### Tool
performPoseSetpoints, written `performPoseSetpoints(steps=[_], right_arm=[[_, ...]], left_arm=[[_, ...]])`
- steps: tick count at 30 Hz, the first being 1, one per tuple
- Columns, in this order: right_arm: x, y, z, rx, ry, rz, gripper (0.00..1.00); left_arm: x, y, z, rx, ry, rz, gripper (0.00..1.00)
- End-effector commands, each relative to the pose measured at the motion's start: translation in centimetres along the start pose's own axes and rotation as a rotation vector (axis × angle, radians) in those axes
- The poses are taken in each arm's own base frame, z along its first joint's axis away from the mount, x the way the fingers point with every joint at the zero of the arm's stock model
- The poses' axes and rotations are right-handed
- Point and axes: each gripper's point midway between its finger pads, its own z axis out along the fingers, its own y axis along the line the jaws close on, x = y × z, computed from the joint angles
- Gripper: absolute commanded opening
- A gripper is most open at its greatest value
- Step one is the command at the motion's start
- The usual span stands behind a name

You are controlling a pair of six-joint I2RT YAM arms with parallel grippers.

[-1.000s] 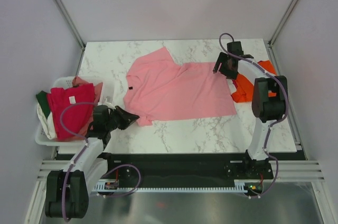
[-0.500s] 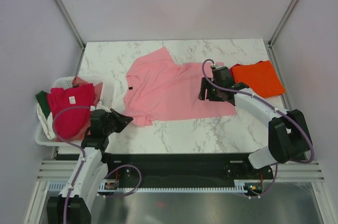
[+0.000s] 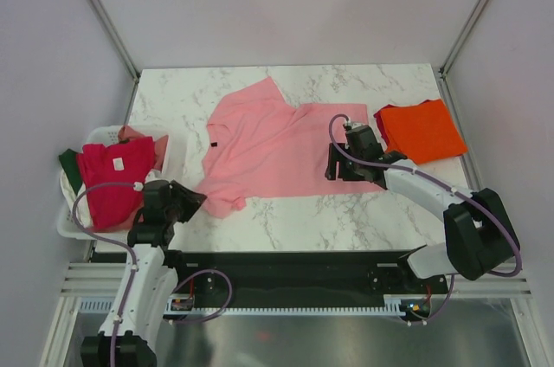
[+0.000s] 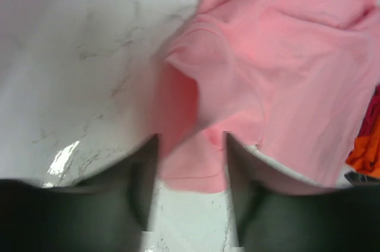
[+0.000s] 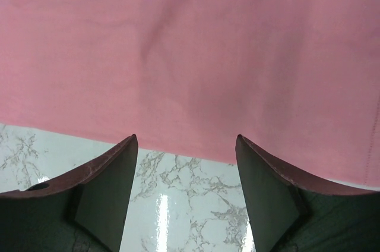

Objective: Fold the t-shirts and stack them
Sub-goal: Flatten the tshirt out

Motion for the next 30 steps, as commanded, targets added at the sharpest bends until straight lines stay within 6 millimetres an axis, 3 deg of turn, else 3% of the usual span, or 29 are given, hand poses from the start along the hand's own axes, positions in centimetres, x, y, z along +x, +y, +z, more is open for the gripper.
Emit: performPoseSetpoints(steps=[1,2,4,15,19,21,24,28,30], right_arm=[[-1.3,-0.1,-0.2,0.007,-0.070,0.014,0.75],[-1.3,0.0,-0.2,0.003,-0.071,0.011,0.74],[-1.4,0.1,-0.1,0.000,-0.076,0.009,0.75],[-1.1,0.2,0.0,-0.018,-0.075,0.001,0.75],[-1.4,0.0,-0.2,-0.008,-0.089,-0.002,0.75],[-1.5,0.0,-0.2,-0.009,-0.092,-0.002,0.75],[-1.8,0.2,0.0,-0.017,-0.101,0.000,0.75],[-1.8,0.6,0.2,-0.031,-0.088,-0.003,0.75],[-1.7,0.5,0.5,-0.029,-0.084,-0.004,0.75]], left_arm=[[-1.8,-1.3,-1.2,0.024,-0.068,-0.021,0.74],[-1.7,-1.7,-1.4,0.047,-0.062,-0.012,0.86],[-0.9,-2.3,-1.4,0.081,-0.023,-0.013,0.92],[0.9,0.8,0.3,-0.080,0.072,-0.032,0.86],[1.2,0.8,0.5,-0.104,0.104,-0.027,0.83],[0.3,-0.4,0.2,-0.073,0.091,0.015,0.84],[-0.9,-2.9,-0.4,0.002,0.069,0.102,1.00],[-3.8,-5.4,-1.2,0.057,-0.054,0.043,1.00],[-4.2,-5.9,-1.4,0.090,-0.086,0.007,1.00]])
